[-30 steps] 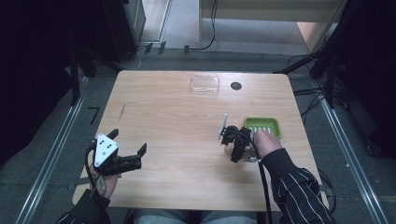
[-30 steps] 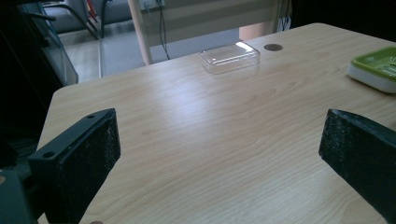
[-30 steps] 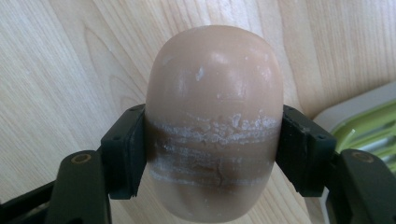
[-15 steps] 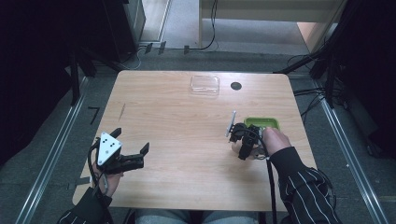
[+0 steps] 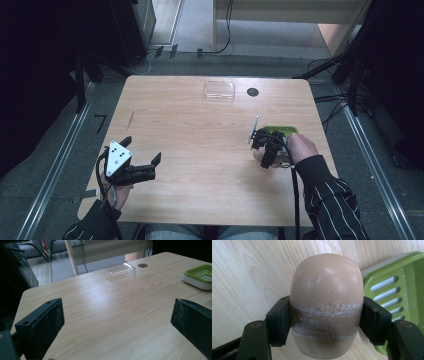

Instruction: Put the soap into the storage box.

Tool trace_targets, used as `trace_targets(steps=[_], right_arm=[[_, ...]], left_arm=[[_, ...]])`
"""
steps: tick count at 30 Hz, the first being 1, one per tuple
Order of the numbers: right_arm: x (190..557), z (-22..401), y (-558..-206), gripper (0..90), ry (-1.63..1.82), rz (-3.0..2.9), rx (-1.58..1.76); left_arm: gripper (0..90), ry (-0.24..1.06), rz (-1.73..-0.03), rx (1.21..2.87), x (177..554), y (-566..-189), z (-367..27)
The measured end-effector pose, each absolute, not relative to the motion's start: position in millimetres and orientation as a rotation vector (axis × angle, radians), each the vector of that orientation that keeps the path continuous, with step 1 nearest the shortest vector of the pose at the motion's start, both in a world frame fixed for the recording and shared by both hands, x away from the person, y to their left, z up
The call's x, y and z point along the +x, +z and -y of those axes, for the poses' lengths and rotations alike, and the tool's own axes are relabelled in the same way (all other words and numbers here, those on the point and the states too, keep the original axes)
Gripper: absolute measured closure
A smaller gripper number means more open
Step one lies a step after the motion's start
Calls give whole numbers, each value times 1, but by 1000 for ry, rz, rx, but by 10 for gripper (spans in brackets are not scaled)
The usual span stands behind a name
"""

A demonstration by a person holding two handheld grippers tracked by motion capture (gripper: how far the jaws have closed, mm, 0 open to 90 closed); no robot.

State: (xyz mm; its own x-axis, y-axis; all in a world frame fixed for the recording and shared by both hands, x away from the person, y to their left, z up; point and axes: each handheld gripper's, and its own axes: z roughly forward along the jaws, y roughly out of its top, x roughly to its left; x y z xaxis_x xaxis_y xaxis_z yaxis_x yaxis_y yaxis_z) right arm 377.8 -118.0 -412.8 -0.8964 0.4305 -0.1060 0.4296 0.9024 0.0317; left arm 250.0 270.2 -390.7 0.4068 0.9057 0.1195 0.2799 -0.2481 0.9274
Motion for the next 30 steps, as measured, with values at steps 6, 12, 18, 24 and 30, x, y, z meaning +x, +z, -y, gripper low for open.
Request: trace_targets(steps=[6,12,18,24,30], right_arm=[[382,123,-408,336,21,-2940,691],[384,129,-404,335,25,-2932,693],[386,138,-400,335,32,-2918,704],[387,147,-399,335,33,-2910,717],[392,153,-396,335,28,-2898,715]], left_arm=[[0,862,-1032,1754,251,-391,-270],[0,854,-1021,1757,253,-390,-266],[0,841,-1004,1764,258,-391,-261],[0,835,-991,1772,260,-391,-257],[0,831,-990,1775,261,-391,-256]])
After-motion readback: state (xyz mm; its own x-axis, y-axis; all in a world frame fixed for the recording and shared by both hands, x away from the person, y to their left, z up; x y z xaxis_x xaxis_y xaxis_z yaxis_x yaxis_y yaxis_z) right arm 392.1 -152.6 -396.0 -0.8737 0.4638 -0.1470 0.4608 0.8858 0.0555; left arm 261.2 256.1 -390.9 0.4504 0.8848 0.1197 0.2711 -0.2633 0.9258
